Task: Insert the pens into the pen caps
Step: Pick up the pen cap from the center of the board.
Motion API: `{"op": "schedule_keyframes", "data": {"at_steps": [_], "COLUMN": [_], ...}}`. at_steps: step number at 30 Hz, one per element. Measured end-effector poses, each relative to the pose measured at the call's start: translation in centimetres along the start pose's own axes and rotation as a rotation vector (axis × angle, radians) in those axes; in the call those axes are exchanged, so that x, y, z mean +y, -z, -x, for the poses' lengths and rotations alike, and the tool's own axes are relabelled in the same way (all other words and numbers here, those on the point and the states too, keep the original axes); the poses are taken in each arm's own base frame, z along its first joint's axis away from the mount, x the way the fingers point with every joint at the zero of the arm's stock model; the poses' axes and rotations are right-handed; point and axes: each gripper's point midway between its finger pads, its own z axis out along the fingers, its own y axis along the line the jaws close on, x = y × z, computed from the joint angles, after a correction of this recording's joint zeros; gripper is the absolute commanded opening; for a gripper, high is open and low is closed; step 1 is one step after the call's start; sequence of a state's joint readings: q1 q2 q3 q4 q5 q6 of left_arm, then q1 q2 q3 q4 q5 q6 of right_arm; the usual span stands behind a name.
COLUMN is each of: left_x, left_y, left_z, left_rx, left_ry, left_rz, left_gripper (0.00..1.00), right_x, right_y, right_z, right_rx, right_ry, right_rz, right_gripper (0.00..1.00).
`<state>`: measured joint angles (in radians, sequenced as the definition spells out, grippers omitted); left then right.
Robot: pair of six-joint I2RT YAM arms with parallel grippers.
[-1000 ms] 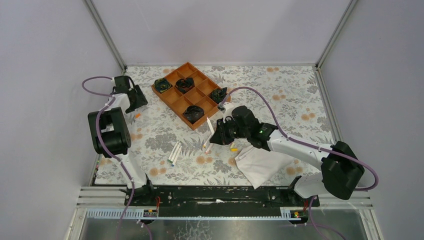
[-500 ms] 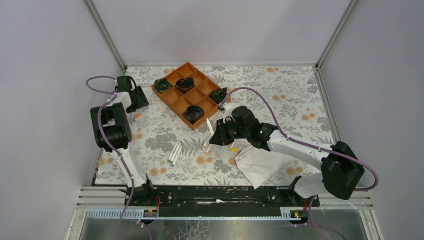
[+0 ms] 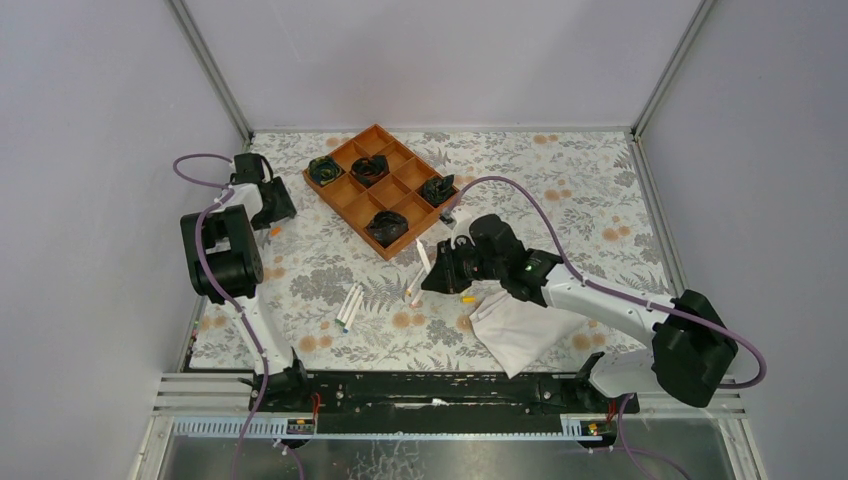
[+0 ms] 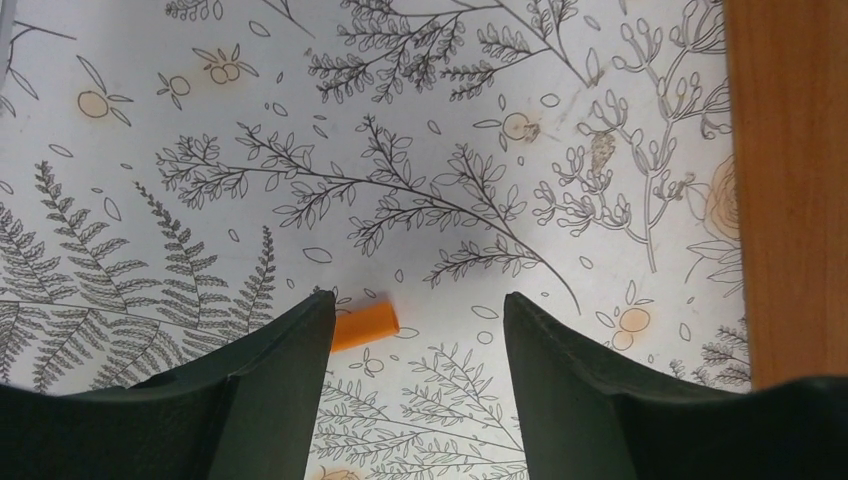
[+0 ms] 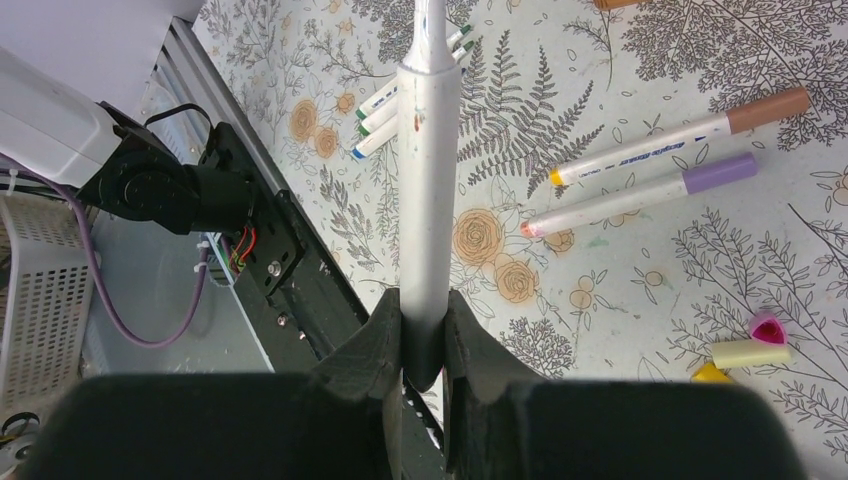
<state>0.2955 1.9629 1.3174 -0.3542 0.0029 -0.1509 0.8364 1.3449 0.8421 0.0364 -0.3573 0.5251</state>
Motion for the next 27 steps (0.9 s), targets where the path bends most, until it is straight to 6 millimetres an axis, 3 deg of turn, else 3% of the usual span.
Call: {"op": "schedule_keyframes", "data": {"at_steps": [11,27], "left_x": [0.6,1.1], "left_y": [-0.1,0.7], "left_z": [-1.8,-3.2], "left_rx": [0.046,0.062], "left_ry": [-0.005,-0.022], "left_rz": [0.021,0.034], "left_gripper": [0.57,0.34], "right_x": [0.2,0.0], "right_y": [0.4,1.0], "right_z": [0.0,-0.8], "right_rx": [-0.008,-0.011], "right_ry": [0.001,-0.006], "right_rz": [0.004,0.005], "right_gripper": [0.0,0.0]}}
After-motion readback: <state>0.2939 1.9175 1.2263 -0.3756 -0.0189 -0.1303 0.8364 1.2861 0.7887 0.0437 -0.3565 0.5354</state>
